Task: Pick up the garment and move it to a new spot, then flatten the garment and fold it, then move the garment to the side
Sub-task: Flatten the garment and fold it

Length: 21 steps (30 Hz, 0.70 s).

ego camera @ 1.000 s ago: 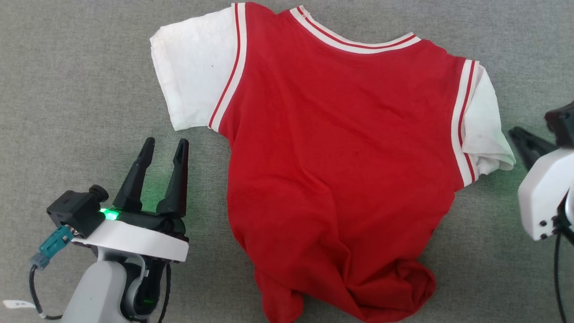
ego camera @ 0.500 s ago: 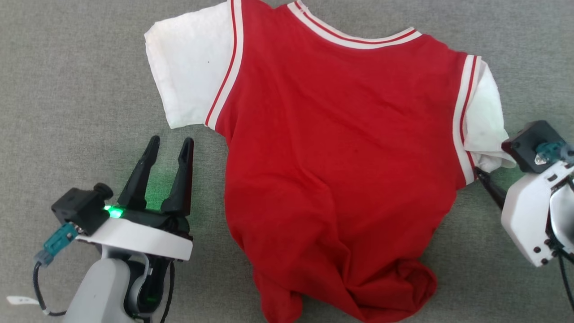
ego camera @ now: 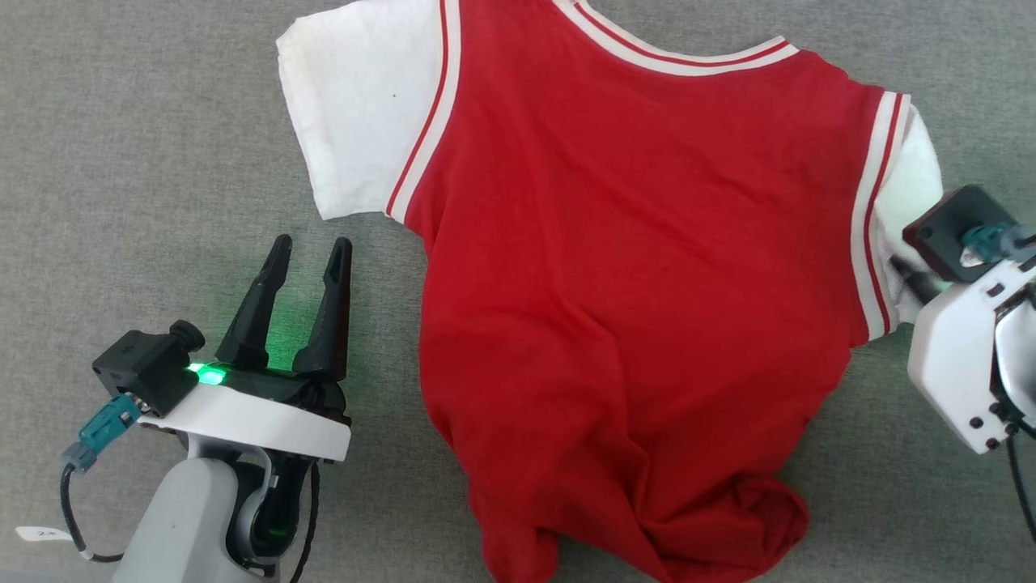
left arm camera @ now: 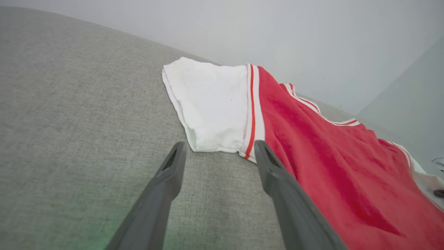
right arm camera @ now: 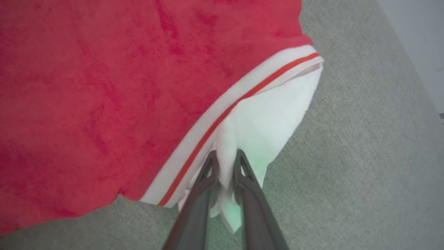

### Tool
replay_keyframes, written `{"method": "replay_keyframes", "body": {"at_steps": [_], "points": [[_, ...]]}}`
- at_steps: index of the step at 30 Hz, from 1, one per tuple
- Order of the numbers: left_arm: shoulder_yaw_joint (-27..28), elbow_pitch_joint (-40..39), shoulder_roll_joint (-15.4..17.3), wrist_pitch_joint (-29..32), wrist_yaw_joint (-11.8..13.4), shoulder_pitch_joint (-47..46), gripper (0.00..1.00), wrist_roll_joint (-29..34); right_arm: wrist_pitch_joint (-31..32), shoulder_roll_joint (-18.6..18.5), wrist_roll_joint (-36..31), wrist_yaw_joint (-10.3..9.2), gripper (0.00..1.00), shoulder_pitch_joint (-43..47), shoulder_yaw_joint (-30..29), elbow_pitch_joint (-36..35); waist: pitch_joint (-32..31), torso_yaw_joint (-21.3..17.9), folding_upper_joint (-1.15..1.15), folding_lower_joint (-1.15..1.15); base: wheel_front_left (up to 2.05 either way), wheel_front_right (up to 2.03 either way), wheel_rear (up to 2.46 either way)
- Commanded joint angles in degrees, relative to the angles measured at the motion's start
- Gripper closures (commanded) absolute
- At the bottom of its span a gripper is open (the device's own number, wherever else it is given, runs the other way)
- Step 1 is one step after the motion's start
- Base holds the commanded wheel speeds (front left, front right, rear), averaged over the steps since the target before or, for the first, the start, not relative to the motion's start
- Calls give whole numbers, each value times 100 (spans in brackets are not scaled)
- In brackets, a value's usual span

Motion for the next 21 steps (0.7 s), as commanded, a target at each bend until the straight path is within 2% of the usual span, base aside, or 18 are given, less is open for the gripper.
{"method": "replay_keyframes", "body": {"at_steps": [1, 2, 6, 8, 13, 21], "points": [[16, 14, 12, -30, 3, -29, 0, -12, -38, 58, -40, -6, 97, -46, -46, 17, -11, -19, 0, 0, 0, 0, 0], [18, 14, 15, -30, 3, -32, 0, -8, -55, 79, -49, -6, 100, -30, -104, 19, -21, -34, 0, 0, 0, 0, 0], [2, -5, 33, -30, 3, -36, 0, 15, -141, 153, -69, -7, 100, 106, -306, 64, -57, -97, 0, 0, 0, 0, 0], [-4, -12, 51, -30, 3, -21, 0, 27, -216, 315, -117, -6, 100, 160, -539, 144, -70, -130, 0, 0, 0, 0, 0], [3, -23, 75, -30, 3, 49, 0, 53, -481, 1311, -328, -5, 100, 420, -1564, 482, -110, -210, 0, 0, 0, 0, 0], [-50, -58, 182, -30, 3, 33, 0, 77, -1066, 2432, -1021, -6, 100, 365, -2510, 1324, -168, -240, 0, 0, 0, 0, 0]]}}
